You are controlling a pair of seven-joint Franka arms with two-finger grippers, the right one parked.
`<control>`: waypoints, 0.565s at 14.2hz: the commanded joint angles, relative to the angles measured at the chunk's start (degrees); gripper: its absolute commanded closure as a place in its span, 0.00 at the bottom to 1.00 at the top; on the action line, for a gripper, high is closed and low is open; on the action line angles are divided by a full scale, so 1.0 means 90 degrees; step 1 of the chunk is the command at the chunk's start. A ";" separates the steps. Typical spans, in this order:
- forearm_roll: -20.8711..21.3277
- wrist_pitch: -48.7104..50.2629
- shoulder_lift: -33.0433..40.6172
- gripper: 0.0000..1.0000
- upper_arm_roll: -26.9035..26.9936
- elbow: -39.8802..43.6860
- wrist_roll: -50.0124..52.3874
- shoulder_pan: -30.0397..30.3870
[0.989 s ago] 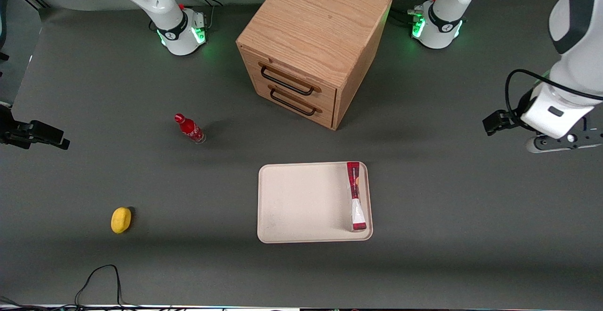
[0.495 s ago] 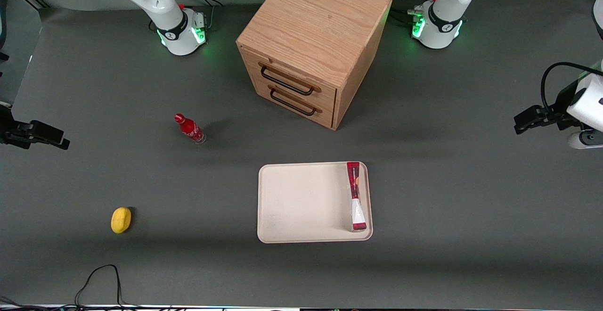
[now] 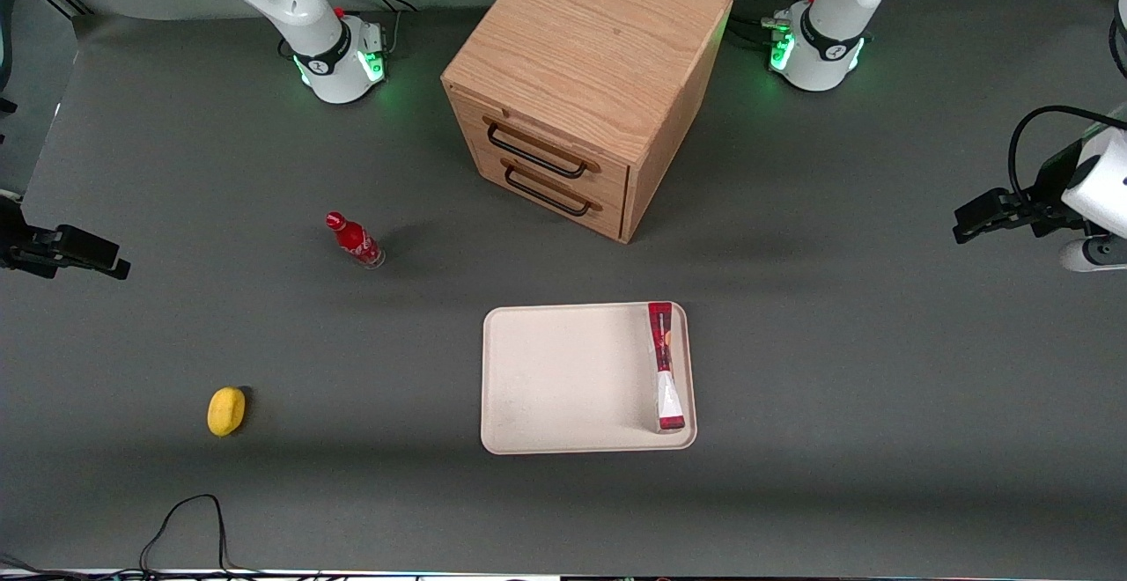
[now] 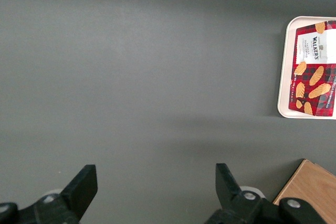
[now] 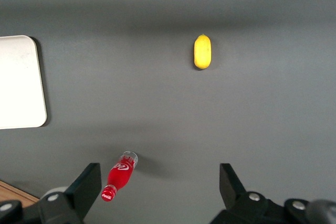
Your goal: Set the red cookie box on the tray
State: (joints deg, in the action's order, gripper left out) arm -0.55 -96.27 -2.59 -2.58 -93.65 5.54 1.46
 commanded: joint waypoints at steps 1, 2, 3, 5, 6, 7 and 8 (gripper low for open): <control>-0.0076 0.0199 0.0053 0.00 0.0062 0.0064 -0.0098 -0.0065; -0.0066 0.0199 0.0053 0.00 0.0052 0.0064 -0.0098 -0.0103; -0.0056 0.0199 0.0063 0.00 0.0042 0.0064 -0.0098 -0.0104; -0.0046 0.0199 0.0063 0.00 0.0032 0.0064 -0.0108 -0.0113; -0.0027 0.0218 0.0063 0.00 0.0032 0.0054 -0.0108 -0.0123; 0.0031 0.0267 0.0053 0.00 0.0023 0.0054 -0.0108 -0.0133; 0.0119 0.0277 0.0053 0.00 0.0022 0.0054 -0.0098 -0.0143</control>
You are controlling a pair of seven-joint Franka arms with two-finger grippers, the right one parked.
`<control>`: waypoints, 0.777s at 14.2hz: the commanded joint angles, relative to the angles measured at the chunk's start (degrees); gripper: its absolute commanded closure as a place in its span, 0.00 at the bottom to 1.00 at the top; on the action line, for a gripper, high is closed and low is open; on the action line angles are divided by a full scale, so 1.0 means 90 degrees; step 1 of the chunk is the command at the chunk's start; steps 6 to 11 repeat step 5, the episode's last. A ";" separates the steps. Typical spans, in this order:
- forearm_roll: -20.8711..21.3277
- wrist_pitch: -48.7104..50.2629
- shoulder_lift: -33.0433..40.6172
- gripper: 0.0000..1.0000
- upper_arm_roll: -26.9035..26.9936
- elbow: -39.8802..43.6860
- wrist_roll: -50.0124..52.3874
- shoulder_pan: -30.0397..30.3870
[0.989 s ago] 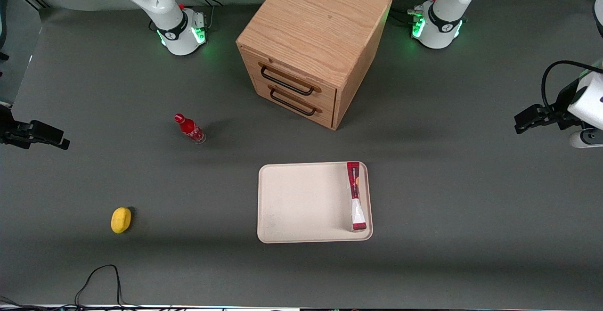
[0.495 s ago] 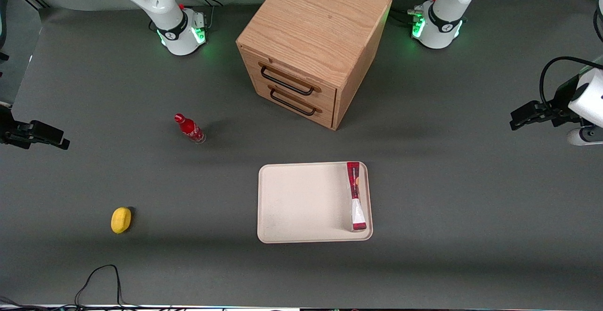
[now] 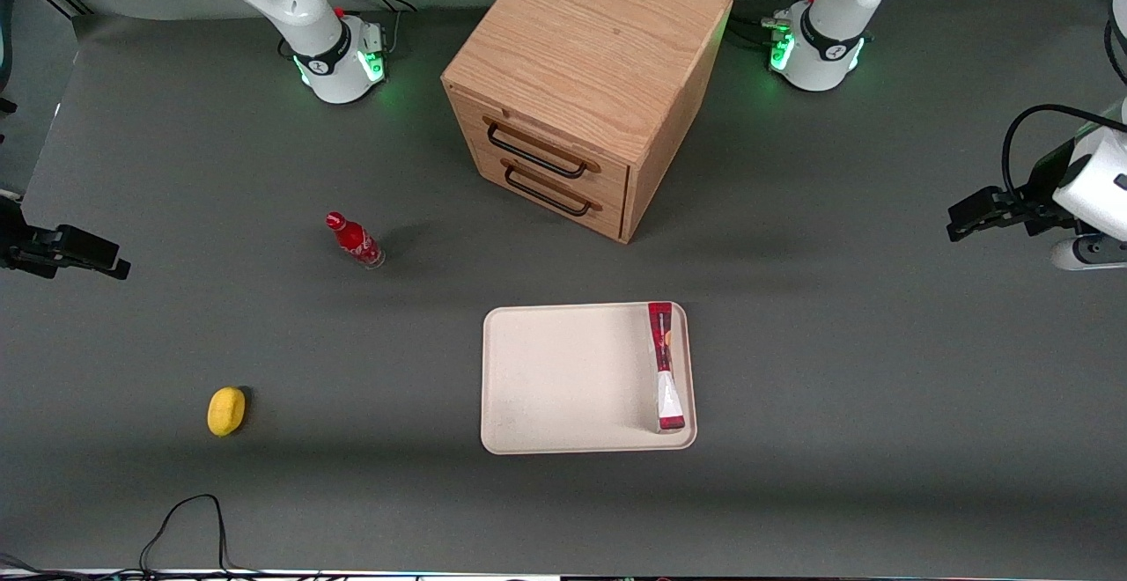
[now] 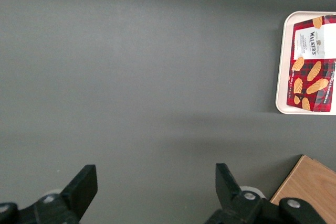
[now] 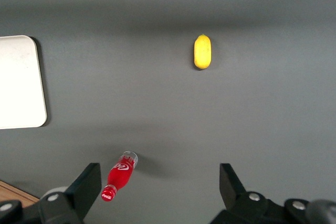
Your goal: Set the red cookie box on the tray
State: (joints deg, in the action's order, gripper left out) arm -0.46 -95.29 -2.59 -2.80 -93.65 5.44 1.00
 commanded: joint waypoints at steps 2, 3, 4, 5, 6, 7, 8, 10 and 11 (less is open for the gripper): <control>0.0159 0.0178 0.0053 0.00 0.0047 0.0054 -0.0077 -0.0092; 0.0159 0.0178 0.0053 0.00 0.0038 0.0054 -0.0077 -0.0092; 0.0159 0.0178 0.0053 0.00 0.0037 0.0054 -0.0068 -0.0092; 0.0159 0.0187 0.0043 0.00 0.0028 0.0054 -0.0077 -0.0092; 0.0159 0.0187 0.0043 0.00 0.0028 0.0054 -0.0077 -0.0092; 0.0159 0.0187 0.0043 0.00 0.0028 0.0054 -0.0077 -0.0092; 0.0159 0.0187 0.0043 0.00 0.0028 0.0054 -0.0077 -0.0092; 0.0159 0.0187 0.0043 0.00 0.0028 0.0054 -0.0077 -0.0092; 0.0159 0.0187 0.0043 0.00 0.0028 0.0054 -0.0077 -0.0092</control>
